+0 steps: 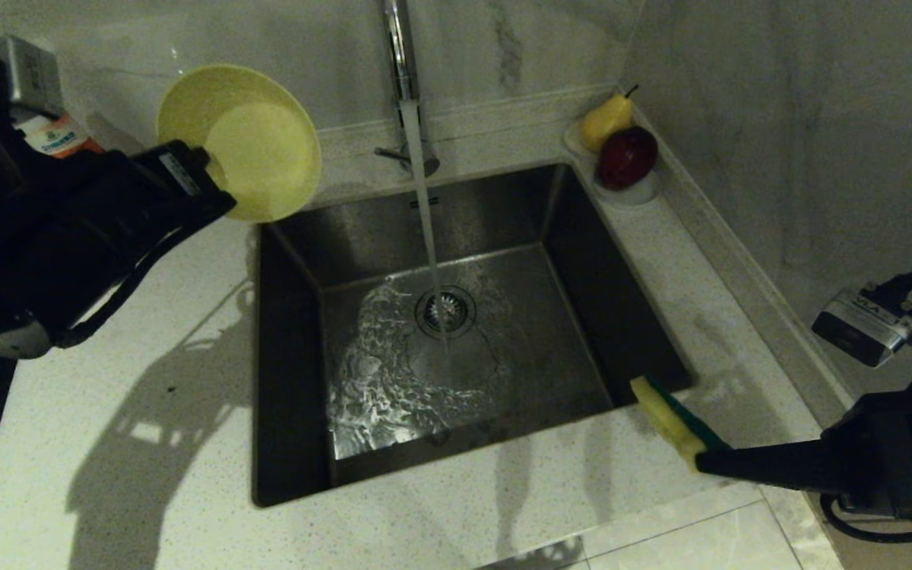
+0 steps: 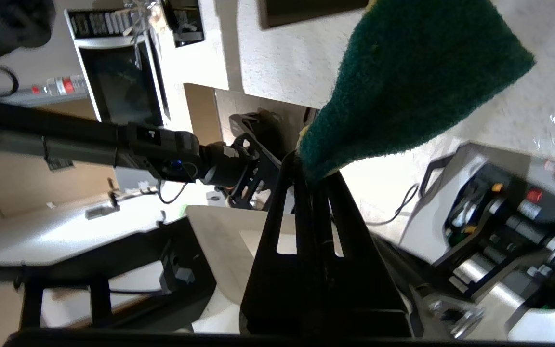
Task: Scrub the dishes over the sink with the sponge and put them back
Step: Wash the bowl, then wipe the bowl
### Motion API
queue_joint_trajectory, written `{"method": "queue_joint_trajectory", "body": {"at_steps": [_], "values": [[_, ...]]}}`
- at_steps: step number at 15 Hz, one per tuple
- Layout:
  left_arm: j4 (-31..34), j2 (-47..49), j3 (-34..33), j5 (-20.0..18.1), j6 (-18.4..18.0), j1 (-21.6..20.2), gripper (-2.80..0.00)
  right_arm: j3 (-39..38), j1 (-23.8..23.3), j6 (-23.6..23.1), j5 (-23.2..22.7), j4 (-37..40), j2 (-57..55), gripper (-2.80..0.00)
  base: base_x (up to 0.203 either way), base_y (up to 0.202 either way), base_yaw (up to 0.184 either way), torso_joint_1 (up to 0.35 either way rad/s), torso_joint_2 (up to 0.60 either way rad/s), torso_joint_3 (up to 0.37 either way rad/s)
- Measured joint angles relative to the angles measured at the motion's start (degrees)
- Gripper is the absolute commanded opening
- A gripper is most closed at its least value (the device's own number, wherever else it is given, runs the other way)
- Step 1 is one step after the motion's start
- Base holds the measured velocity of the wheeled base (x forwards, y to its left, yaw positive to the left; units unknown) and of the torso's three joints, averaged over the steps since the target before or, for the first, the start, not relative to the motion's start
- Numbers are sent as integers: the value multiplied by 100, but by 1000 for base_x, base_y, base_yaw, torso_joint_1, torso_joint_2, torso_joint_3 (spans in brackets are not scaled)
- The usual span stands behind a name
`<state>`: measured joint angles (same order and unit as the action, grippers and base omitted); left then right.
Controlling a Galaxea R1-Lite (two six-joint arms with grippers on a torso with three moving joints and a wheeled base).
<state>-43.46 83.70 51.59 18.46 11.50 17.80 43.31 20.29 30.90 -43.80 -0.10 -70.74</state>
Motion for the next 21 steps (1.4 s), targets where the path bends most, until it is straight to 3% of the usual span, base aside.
{"method": "queue_joint_trajectory", "body": {"at_steps": [1,4,6,8,12,16,19,21], "values": [[604,-47,0,-117,257,4,-280,26,17,-11,-40,2,46,-280,0,0,0,0,0,0],[2542,-378,-7,-1161,1149,15,-280,192,253,-9,-276,21,290,-280,0,0,0,0,0,0],[3571,-654,-14,-1733,1240,61,-280,250,558,-9,-290,27,430,-280,0,0,0,0,0,0],[4221,-887,-186,-1984,1212,182,-280,322,972,-10,-280,10,513,-280,0,0,0,0,0,0],[4284,-1078,-736,-1837,1170,563,-280,503,1696,-79,-254,-149,391,-280,0,0,0,0,0,0],[3985,-794,-837,-1255,1203,1044,-280,644,2400,-217,-241,-378,-161,-280,0,0,0,0,0,0],[3388,-357,-840,-627,1229,1455,-280,780,2712,-422,-95,-576,-802,-280,0,0,0,0,0,0],[3231,-156,-780,-519,1218,1681,-280,986,2845,-442,-53,-712,-1228,-280,0,0,0,0,0,0]]}}
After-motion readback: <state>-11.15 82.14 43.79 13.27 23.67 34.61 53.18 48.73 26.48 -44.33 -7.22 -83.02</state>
